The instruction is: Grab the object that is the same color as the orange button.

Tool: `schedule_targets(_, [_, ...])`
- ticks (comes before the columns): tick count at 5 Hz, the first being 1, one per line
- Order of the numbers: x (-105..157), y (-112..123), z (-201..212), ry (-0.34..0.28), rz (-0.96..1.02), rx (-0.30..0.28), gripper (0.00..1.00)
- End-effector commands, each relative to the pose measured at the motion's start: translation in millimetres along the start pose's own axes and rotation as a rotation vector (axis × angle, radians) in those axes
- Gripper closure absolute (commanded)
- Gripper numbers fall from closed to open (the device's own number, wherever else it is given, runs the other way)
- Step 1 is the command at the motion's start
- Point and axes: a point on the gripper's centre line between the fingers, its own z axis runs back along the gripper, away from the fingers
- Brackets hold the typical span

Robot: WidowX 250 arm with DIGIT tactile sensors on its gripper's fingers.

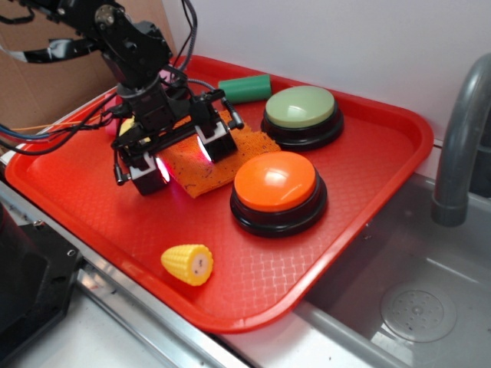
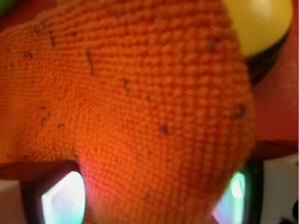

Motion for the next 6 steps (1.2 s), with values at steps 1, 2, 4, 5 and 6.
schedule_targets(1, [11.2,-3.4,11.6,-0.004,-0.141,-0.052,1.0])
schedule_targets(2, [13.9,-7.6,26.4,0.02,-0.276,-0.003,1.0])
schedule_targets(4, [35.9,2.8,96.7,0.102,-0.64,0.106,1.0])
schedule_targets(5, [44.7,17.3,126.2,0.123,-0.802,0.115,1.0])
schedule_targets(6, [50.2,32.4,142.7,0.16,-0.902,0.136,1.0])
